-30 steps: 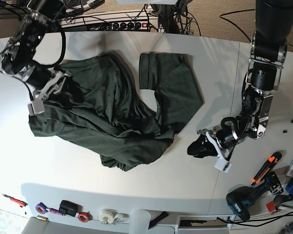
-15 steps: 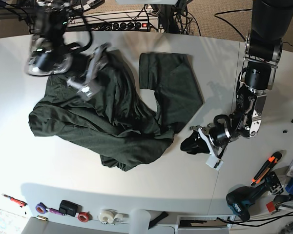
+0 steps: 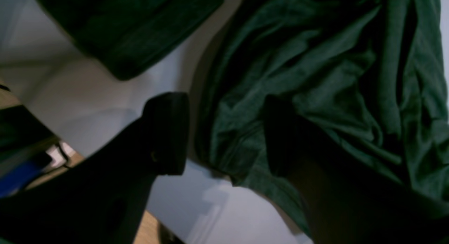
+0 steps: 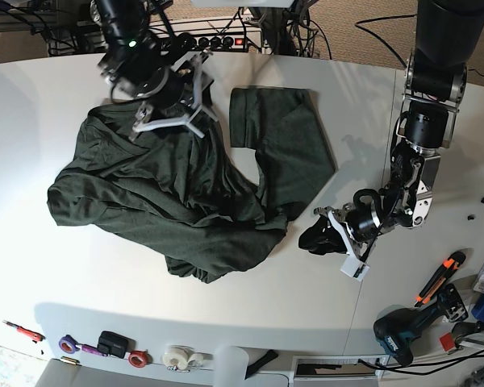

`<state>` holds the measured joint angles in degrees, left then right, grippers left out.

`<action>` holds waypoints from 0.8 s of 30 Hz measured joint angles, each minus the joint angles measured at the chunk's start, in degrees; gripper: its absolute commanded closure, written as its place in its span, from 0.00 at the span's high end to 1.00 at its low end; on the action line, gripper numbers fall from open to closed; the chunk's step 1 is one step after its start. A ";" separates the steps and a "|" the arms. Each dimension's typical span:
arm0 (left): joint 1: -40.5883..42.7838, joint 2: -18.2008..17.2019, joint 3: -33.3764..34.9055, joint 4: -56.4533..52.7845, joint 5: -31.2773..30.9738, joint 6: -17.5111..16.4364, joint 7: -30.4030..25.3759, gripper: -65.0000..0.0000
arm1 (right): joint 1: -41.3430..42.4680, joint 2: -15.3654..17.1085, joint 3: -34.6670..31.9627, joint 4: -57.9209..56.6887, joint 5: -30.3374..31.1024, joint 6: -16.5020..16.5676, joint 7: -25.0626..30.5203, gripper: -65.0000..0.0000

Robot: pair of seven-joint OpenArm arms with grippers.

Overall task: Layout the t-shirt on the table in an organized manner, then fold the t-shirt properly
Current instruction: 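Move the right gripper to the shirt's collar area and grasp it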

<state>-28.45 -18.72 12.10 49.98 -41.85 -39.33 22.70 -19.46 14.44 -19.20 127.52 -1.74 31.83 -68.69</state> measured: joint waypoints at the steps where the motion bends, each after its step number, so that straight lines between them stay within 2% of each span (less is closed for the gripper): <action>1: 0.00 -0.02 0.00 0.00 0.00 0.02 0.00 0.30 | -0.31 0.85 -1.55 0.00 -2.14 -1.64 0.52 0.51; 4: 0.00 0.00 0.00 0.00 -0.02 0.00 -0.07 0.30 | -0.15 3.45 -5.55 -0.02 -8.28 -4.90 1.38 0.51; 8: 0.00 0.00 0.00 0.00 -0.04 0.26 -0.26 0.30 | -0.07 4.24 -10.12 -1.64 -14.12 -8.57 2.14 0.51; 21: 0.00 0.15 0.00 0.00 0.00 0.28 -0.24 0.30 | 0.28 4.13 -12.04 -9.86 -17.18 -10.05 6.62 0.51; 22: 0.00 0.13 0.00 0.00 0.00 0.28 -0.24 0.30 | 0.28 4.13 -12.04 -9.86 -17.29 -10.03 6.60 0.48; 24: 0.00 0.11 0.00 0.00 0.00 0.31 -0.24 0.30 | 0.42 4.11 -12.07 -10.12 -17.03 -10.01 6.60 0.34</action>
<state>-28.45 -18.61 12.10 49.98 -41.85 -39.03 22.46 -19.05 18.55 -31.27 117.40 -18.76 21.82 -62.08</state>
